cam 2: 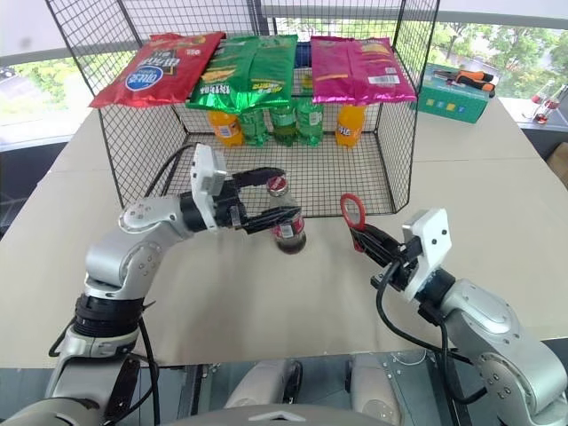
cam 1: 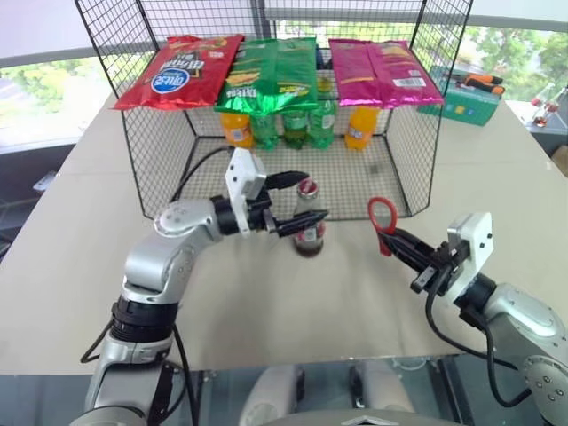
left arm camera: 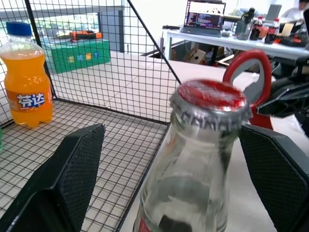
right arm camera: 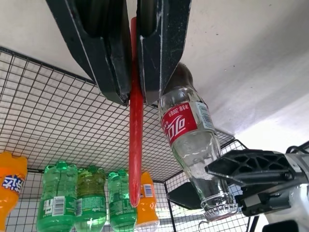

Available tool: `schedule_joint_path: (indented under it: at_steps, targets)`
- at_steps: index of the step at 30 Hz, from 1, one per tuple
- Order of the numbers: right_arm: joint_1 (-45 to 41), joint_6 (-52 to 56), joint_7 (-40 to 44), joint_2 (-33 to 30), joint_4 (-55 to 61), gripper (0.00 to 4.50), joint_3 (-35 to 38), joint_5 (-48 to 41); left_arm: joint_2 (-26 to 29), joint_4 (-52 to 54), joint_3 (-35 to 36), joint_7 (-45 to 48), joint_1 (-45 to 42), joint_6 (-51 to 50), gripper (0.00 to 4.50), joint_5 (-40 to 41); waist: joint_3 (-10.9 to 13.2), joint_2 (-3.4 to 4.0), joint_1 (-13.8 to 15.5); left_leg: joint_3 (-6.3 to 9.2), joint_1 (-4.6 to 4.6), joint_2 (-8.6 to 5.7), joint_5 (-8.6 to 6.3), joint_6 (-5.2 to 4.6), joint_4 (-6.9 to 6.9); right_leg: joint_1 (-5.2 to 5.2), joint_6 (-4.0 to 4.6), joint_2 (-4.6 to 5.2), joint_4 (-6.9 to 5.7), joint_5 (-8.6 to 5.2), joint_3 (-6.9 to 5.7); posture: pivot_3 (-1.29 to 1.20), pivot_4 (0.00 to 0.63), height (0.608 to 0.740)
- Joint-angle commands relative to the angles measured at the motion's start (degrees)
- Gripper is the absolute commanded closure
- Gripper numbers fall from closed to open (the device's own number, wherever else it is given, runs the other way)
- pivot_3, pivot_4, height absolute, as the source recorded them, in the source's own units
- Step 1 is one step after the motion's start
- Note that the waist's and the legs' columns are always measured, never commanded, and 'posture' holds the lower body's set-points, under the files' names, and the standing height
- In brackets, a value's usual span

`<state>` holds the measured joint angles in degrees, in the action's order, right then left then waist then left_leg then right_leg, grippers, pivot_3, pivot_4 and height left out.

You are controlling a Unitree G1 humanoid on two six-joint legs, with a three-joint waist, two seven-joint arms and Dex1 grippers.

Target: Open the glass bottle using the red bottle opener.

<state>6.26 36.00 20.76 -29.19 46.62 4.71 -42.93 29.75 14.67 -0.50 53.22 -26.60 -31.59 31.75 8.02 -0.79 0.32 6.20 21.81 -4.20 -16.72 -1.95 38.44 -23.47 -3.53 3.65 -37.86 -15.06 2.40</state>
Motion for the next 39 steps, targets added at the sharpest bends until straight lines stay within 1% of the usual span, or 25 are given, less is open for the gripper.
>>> schedule_joint_path:
  at_steps: [1,5,6,7,9,10,11,12,13,18,19,21,25,29,33,39]
  targets:
    - [-0.6,-1.6,0.6,0.0,1.4,4.50,0.1,0.4,0.2,4.7,-0.5,-1.3,-1.0,-1.6,0.01,1.3,0.0,0.00,0.0,0.00,0.00,0.00,0.00,0.00,0.00,0.00,0.00,0.00,0.00,0.00,0.01,0.00,0.150,0.740]
    - [-0.6,-2.4,1.3,-0.1,1.2,4.50,0.0,1.3,0.4,5.6,-0.9,-1.0,-0.1,-2.3,0.01,1.4,0.0,0.00,0.0,0.00,-0.01,0.00,0.00,0.00,0.00,0.00,0.00,0.00,0.00,0.00,0.01,0.00,0.150,0.740]
    - [-0.6,-2.8,1.6,-0.1,1.2,4.50,-0.1,1.6,0.4,5.6,-1.0,-0.9,-0.1,-2.4,0.53,1.5,0.0,0.00,0.0,0.00,-0.01,0.00,0.00,0.00,0.00,0.00,0.00,0.00,0.00,0.00,0.01,0.00,0.150,0.740]
    - [-0.6,-3.2,1.8,0.0,1.1,4.50,-0.2,2.0,0.5,5.5,-1.1,-0.7,0.0,-2.4,0.78,1.5,0.0,0.00,0.0,0.00,-0.01,0.00,0.00,0.00,0.00,0.00,0.00,-0.01,0.00,0.00,0.01,0.00,0.150,0.740]
    - [-1.4,-4.2,2.0,0.4,1.0,4.50,-0.8,3.1,0.9,5.0,-1.2,0.0,0.6,-1.9,1.80,1.0,0.0,0.00,0.0,0.00,-0.01,0.00,0.00,0.00,0.00,0.00,0.00,-0.01,0.00,0.00,0.01,0.00,0.150,0.740]
    - [-2.0,-4.3,2.0,0.7,0.9,4.50,-1.3,3.4,1.2,4.6,-1.2,0.3,1.0,-1.6,2.20,0.8,0.0,0.00,0.0,0.00,-0.01,0.00,0.00,0.00,0.00,0.00,0.00,-0.01,0.00,0.00,0.01,0.00,0.150,0.740]
    - [-2.6,-4.5,1.9,0.8,0.9,4.50,-1.8,3.8,1.4,4.3,-1.2,0.7,1.3,-1.2,2.78,0.6,0.0,0.00,-0.1,0.00,-0.01,0.00,0.00,0.00,0.00,0.00,0.00,-0.01,0.00,0.00,0.01,0.00,0.150,0.740]
    - [-3.3,-4.4,1.7,1.0,0.9,4.50,-2.2,3.9,1.5,4.0,-1.2,0.8,1.6,-0.7,3.02,0.3,0.0,0.02,-0.1,-0.01,-0.02,0.00,0.00,0.00,0.00,0.00,0.00,-0.01,0.01,0.00,0.01,0.00,0.150,0.740]
    - [-4.1,-4.2,1.4,1.1,0.9,4.50,-2.5,4.0,1.7,3.8,-1.1,0.9,2.0,-0.2,3.12,0.0,0.0,0.04,-0.2,-0.01,-0.06,0.01,0.00,0.00,-0.01,0.00,0.00,-0.01,0.01,0.00,0.02,0.00,0.150,0.740]
    - [-6.5,-2.9,0.7,1.4,1.0,4.50,-3.4,4.0,2.5,5.1,-0.5,1.3,5.1,1.8,3.12,0.1,-0.1,0.03,-0.5,0.00,-0.07,0.01,0.00,0.00,-0.01,0.02,0.00,0.00,0.01,0.00,0.02,0.00,0.150,0.740]
    - [-7.0,-2.7,0.5,1.3,1.1,4.50,-3.5,4.0,2.5,5.7,-0.5,1.2,5.7,2.0,2.14,0.2,-0.1,0.03,-0.5,-0.01,-0.08,0.01,0.00,0.01,-0.01,0.02,0.00,0.01,0.01,0.00,0.03,0.00,0.150,0.740]
    - [-8.2,-2.5,0.2,1.3,1.3,4.50,-3.6,4.1,2.7,7.2,-0.5,0.7,6.6,1.8,1.46,0.5,-0.1,0.02,-0.7,-0.01,-0.06,0.01,0.00,0.00,-0.02,0.01,0.00,0.01,0.01,0.00,0.03,0.00,0.150,0.740]
    - [-12.8,-3.0,-0.5,1.1,1.0,4.50,-5.1,6.9,3.2,11.2,-0.7,-0.3,7.9,0.5,1.46,1.4,0.0,0.02,-0.8,0.00,-0.04,0.01,0.00,0.00,0.00,0.00,0.00,0.01,0.01,0.00,0.01,0.00,0.150,0.740]
    - [-16.3,-3.4,-0.7,1.6,-0.2,4.50,-6.9,10.0,2.2,17.9,-0.9,-4.8,8.4,-3.2,1.46,2.9,0.0,0.01,-0.8,0.00,-0.02,0.01,0.00,0.01,-0.03,-0.02,0.00,0.01,0.03,0.00,0.02,0.00,0.150,0.740]
    - [-15.1,-4.8,0.3,1.9,-1.3,4.50,-7.7,12.0,1.5,23.5,-1.4,-10.2,6.1,-8.6,1.46,5.5,0.0,0.01,-0.8,0.00,0.01,0.00,0.00,0.01,-0.03,-0.04,0.00,0.03,0.05,0.00,0.02,0.00,0.150,0.740]
    - [-12.5,-7.7,1.6,2.8,-2.6,4.50,-9.6,15.5,0.3,24.6,-3.8,-15.5,2.7,-12.6,1.46,5.4,-0.1,0.02,-0.9,-0.01,-0.01,0.00,0.00,0.01,-0.03,-0.01,0.00,0.00,0.01,0.00,0.04,0.00,0.150,0.740]
